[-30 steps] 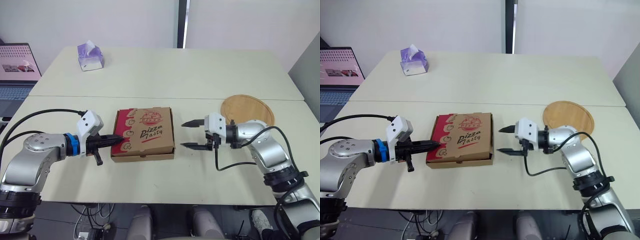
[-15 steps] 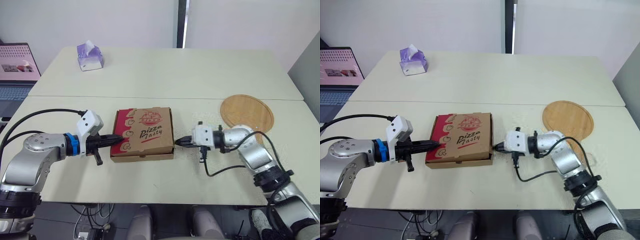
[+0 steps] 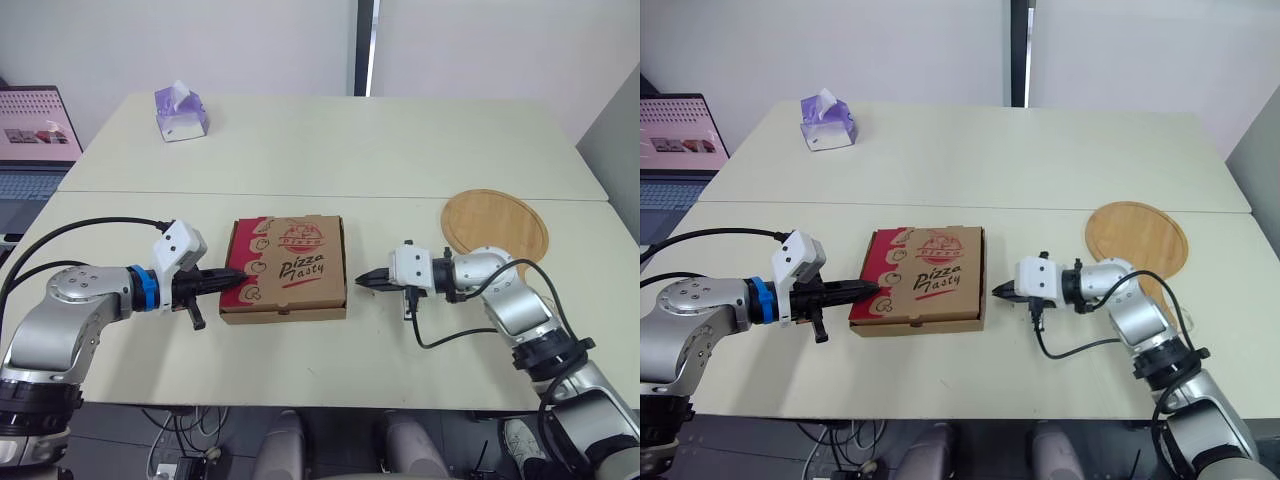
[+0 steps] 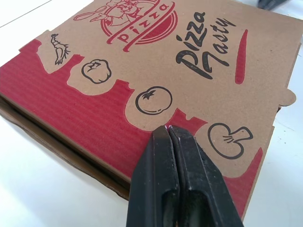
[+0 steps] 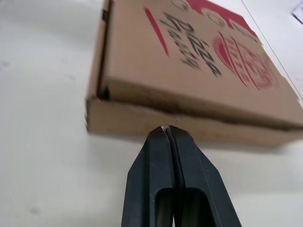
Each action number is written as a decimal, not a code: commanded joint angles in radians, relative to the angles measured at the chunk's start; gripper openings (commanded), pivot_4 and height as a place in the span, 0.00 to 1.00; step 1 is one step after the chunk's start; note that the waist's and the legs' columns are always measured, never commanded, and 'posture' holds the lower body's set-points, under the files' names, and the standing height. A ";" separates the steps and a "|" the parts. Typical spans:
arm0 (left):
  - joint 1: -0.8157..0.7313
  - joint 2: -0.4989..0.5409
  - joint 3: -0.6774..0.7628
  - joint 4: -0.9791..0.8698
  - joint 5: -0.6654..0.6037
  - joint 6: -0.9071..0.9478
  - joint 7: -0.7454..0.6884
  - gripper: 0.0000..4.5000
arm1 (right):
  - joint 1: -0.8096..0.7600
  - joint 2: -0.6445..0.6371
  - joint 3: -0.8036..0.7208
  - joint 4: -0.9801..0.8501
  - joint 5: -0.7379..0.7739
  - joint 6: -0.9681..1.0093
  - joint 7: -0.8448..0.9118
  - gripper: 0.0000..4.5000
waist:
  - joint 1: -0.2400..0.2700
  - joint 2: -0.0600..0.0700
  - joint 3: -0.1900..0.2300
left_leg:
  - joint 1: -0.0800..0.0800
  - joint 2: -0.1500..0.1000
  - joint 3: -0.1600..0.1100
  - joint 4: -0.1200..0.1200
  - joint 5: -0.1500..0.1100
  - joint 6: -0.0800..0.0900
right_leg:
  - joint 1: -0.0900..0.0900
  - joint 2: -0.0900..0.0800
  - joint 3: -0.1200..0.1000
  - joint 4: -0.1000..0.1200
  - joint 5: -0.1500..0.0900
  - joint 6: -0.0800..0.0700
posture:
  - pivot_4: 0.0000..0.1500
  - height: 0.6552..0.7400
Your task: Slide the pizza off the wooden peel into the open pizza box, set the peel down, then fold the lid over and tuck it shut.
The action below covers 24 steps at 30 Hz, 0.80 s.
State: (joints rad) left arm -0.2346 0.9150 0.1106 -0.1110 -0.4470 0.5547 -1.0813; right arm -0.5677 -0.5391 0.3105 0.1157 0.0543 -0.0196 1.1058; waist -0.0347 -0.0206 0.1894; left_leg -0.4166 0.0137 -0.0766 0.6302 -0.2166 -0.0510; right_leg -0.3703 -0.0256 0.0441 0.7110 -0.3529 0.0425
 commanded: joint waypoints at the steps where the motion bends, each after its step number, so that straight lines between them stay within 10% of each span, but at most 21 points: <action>1: -0.011 0.000 0.006 -0.006 0.003 -0.015 -0.003 0.00 | -0.048 0.011 -0.050 -0.018 0.030 0.025 -0.019 0.01 | -0.001 0.000 0.000 | 0.000 0.000 0.000 0.000 0.000 0.000 | 0.000 0.000 0.000 0.000 0.000 0.000 | 1.00 1.00; 24: 0.066 0.121 0.135 -0.028 -0.020 -0.039 -0.070 0.00 | 0.014 0.142 0.069 -0.150 0.013 0.184 -0.084 0.01 | -0.004 0.000 0.000 | 0.000 0.001 -0.001 0.000 0.000 0.000 | -0.001 0.001 0.000 0.002 0.000 0.000 | 1.00 1.00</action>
State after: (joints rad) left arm -0.1694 1.0328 0.2293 -0.0940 -0.4544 0.5187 -1.1493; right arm -0.5388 -0.3960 0.3884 -0.0214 0.0646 0.1803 1.0232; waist -0.0391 -0.0207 0.1894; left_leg -0.4168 0.0153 -0.0778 0.6303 -0.2165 -0.0511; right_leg -0.3717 -0.0242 0.0440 0.7126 -0.3529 0.0424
